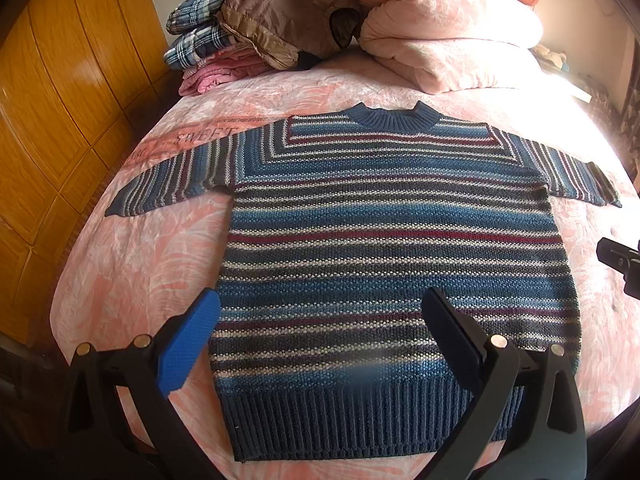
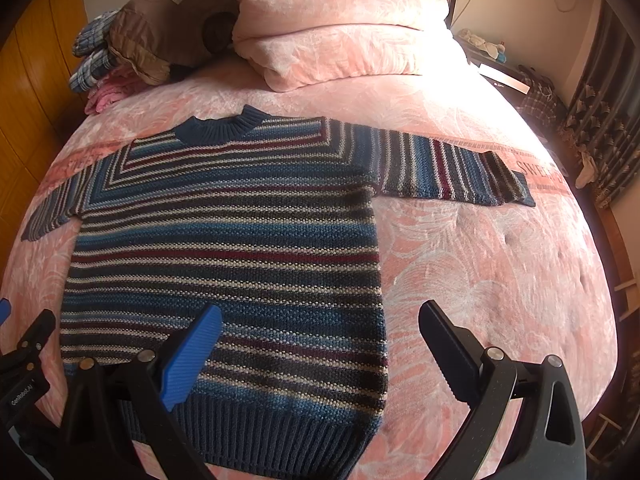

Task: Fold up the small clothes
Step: 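Move the right tool to the sweater's sleeve cuff and grasp it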

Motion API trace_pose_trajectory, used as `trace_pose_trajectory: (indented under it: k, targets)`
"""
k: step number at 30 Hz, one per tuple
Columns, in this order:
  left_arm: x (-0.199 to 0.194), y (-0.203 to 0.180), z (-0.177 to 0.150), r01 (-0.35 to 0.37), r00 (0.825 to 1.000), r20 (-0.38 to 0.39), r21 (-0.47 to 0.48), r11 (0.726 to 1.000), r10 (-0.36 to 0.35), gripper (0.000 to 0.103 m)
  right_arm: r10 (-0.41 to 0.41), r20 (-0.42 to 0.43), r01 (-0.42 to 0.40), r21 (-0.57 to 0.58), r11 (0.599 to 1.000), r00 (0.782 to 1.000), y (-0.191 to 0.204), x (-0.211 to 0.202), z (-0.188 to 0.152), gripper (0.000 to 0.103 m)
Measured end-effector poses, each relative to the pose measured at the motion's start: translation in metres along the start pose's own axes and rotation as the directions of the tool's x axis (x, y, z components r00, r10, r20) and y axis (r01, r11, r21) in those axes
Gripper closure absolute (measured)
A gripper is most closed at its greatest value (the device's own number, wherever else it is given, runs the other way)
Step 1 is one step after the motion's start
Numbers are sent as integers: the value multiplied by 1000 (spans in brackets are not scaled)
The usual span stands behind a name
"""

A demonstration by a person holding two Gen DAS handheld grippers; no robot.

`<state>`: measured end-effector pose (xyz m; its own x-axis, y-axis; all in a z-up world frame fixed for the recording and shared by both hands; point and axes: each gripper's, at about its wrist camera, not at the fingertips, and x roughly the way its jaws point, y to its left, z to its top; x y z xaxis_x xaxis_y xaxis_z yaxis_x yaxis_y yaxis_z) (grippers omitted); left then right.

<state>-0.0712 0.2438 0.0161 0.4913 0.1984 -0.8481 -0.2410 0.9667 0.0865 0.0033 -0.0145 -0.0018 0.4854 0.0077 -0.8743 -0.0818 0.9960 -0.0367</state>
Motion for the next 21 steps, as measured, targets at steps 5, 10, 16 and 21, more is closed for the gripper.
trace_pose_trajectory:
  k: [5, 10, 16, 21]
  targets:
    - [0, 0, -1, 0, 1000, -2, 4, 1000, 0, 3, 1, 2, -1, 1, 1000, 1000, -1, 0, 0, 4]
    - [5, -6, -1, 35, 999, -20, 32, 999, -34, 3, 49, 33, -49, 10, 999, 998, -7, 1, 4, 4]
    - [32, -20, 10, -8, 1000, -18, 102, 995, 10, 3, 46, -7, -44, 164, 986, 999, -67, 27, 49, 4]
    - [60, -30, 41, 54, 998, -27, 4, 999, -54, 3, 28, -22, -22, 225, 974, 999, -148, 55, 105, 4]
